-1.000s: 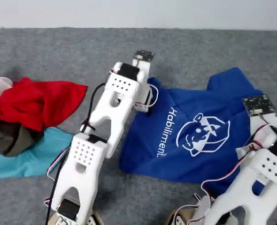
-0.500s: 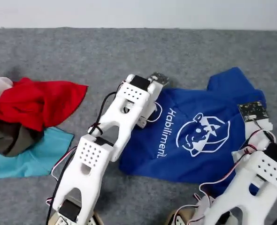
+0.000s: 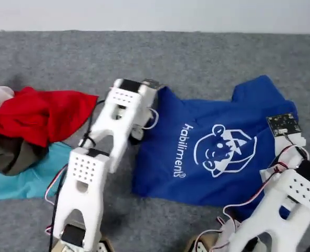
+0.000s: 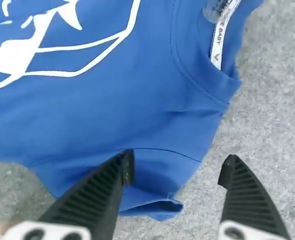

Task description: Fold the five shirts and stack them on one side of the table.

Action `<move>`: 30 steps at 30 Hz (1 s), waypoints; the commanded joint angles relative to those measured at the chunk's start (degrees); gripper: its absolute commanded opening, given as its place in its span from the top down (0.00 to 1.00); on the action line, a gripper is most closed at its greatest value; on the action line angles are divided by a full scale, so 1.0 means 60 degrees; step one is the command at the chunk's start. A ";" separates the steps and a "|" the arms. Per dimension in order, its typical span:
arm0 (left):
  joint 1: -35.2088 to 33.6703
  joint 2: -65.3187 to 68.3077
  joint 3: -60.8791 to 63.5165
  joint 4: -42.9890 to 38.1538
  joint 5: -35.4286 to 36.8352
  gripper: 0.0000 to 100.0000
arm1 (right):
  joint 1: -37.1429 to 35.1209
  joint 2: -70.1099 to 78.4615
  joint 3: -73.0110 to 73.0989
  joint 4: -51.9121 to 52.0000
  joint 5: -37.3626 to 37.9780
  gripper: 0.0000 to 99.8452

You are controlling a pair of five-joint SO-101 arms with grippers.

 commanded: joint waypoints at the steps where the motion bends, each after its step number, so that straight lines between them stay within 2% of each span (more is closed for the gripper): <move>1: -0.1993 0.0117 0.0740 0.0352 0.0000 0.99 | -0.0125 -0.0081 -0.0059 -0.0154 -0.0117 0.72; 5: -0.2989 0.0103 0.0652 0.0352 0.0000 0.99 | -0.0139 -0.0081 -0.0059 -0.0315 -0.0117 0.72; 8: -0.3092 -0.0249 0.0418 0.0337 0.0015 0.99 | -0.0271 -0.0081 -0.0059 -0.0344 -0.0117 0.72; 11: -0.2535 -0.0747 0.0051 0.0322 0.0337 0.99 | -0.0462 -0.0081 -0.0059 -0.0271 -0.0117 0.72; 16: -0.1172 -0.1568 -0.1004 0.0322 0.1861 0.97 | -0.0491 -0.0081 -0.0059 -0.0256 -0.0396 0.71; 21: 0.0205 -0.1700 -0.2234 0.0308 0.3546 0.74 | -0.0491 -0.0081 -0.0044 -0.0051 -0.0410 0.71; 23: 0.0601 -0.1685 -0.2381 0.0278 0.4000 0.67 | -0.0491 -0.0081 -0.0044 0.0081 -0.0410 0.71; 30: 0.1245 -0.0601 -0.2659 -0.0601 0.3546 0.72 | -0.0491 -0.0081 -0.0044 0.0212 -0.0396 0.71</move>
